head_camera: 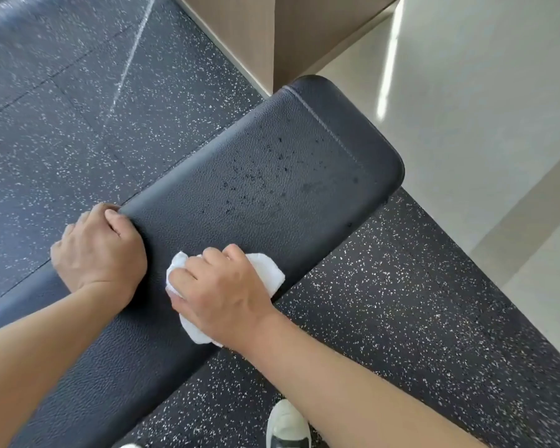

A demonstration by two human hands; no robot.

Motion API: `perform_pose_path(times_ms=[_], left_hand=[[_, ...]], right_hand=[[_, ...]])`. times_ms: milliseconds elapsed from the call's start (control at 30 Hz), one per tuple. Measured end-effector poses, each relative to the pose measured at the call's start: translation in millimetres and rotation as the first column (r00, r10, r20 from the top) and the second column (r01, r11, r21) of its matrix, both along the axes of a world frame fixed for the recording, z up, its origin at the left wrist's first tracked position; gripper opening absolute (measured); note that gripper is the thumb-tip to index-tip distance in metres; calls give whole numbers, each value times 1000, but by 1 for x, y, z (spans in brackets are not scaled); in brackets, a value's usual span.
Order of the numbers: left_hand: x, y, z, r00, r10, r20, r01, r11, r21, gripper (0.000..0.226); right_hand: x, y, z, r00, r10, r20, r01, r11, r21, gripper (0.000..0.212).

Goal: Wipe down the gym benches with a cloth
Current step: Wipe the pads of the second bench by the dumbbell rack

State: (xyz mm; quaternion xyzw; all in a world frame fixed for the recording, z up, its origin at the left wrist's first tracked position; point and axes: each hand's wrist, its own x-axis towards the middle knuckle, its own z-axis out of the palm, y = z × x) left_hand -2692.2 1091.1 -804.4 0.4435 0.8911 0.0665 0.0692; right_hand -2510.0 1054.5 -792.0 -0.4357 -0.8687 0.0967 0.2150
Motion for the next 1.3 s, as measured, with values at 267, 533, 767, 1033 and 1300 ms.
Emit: perform_pose_path(times_ms=[267, 533, 767, 1033, 1300], left_hand=[[-1, -1, 1, 999, 17, 31, -16, 1000, -11, 41], [-3, 0, 0, 998, 2, 57, 0, 1000, -28, 42], [-4, 0, 1, 998, -8, 66, 11, 999, -45, 49], [-5, -2, -2, 997, -3, 82, 5, 1000, -26, 45], [-7, -2, -3, 997, -16, 75, 18, 999, -34, 41]], right_hand=[[130, 85, 3, 939, -336, 77, 335, 942, 28, 30], [64, 76, 10, 849, -511, 137, 519, 854, -30, 26], [-47, 12, 2, 987, -159, -18, 159, 987, -13, 22], [114, 98, 9, 821, -558, 118, 563, 826, -14, 28], [18, 85, 13, 827, -533, 177, 555, 825, -105, 21]])
